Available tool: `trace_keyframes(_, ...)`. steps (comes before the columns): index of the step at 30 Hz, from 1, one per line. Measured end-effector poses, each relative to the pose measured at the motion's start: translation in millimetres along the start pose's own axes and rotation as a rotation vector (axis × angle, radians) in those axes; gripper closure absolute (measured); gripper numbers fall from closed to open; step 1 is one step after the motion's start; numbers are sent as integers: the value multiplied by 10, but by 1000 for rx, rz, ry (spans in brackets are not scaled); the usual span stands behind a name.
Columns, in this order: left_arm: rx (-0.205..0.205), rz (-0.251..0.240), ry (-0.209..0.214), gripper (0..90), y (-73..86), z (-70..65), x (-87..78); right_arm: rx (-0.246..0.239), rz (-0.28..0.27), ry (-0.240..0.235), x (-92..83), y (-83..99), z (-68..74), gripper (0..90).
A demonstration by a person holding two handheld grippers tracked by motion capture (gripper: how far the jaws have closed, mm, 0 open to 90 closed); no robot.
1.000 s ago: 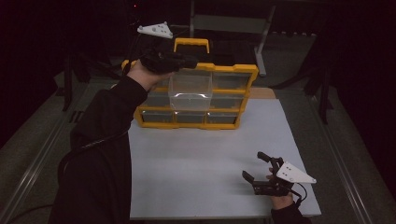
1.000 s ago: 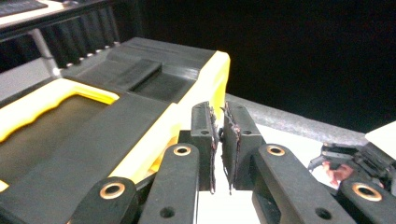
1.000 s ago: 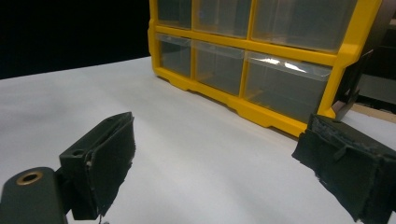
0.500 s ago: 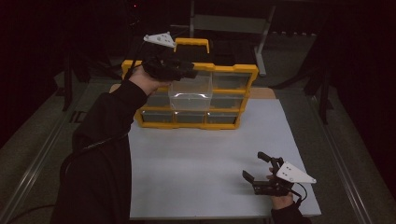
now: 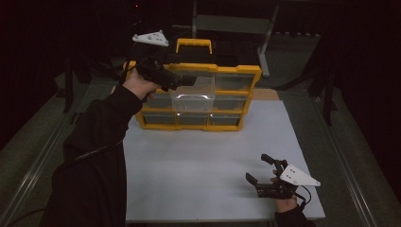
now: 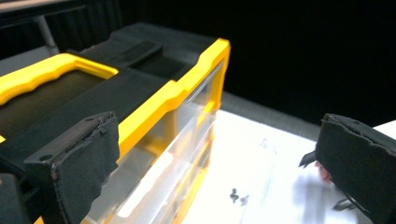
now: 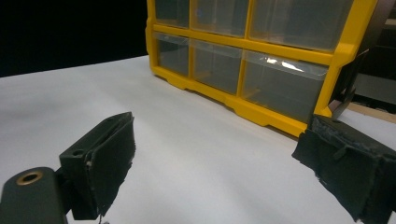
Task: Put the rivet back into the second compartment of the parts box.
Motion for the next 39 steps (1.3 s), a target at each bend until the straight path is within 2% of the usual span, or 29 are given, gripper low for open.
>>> trace_keyframes(5,13,-39,-34,0,17,-51,-120,-1,1,2,-1,0,2,95)
trace_keyframes(12,36,-78,-37,0,152,-141,-263,0,-1,3,-7,-2,-1,95)
trace_keyframes(24,15,-78,-50,0,495,-329,-475,-3,-5,-2,-8,-8,12,95)
trace_keyframes(29,3,-83,-60,0,648,-427,-650,-5,-4,-3,-6,-9,14,94)
trace_keyframes(35,18,-72,-95,0,875,-585,-772,-9,-5,-1,-6,-11,12,95)
trace_keyframes(36,18,-72,-95,0,875,-585,-772,-9,-5,-1,-6,-11,12,95)
trace_keyframes(37,19,-77,-109,0,982,-650,-779,-7,-4,-1,-5,-11,15,95)
trace_keyframes(39,24,-80,-120,0,1074,-712,-779,-5,-4,-2,-3,-11,20,94)
Point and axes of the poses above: each handheld gripper's, and its own axes: x roughly forward along the jaws, y roughly out of its underside, z roughly to its left, the point moved 3 cm from there along x, roughly forward along the jaws, and after that the axes turned 15 degrees about x, right-handed, at the moved point
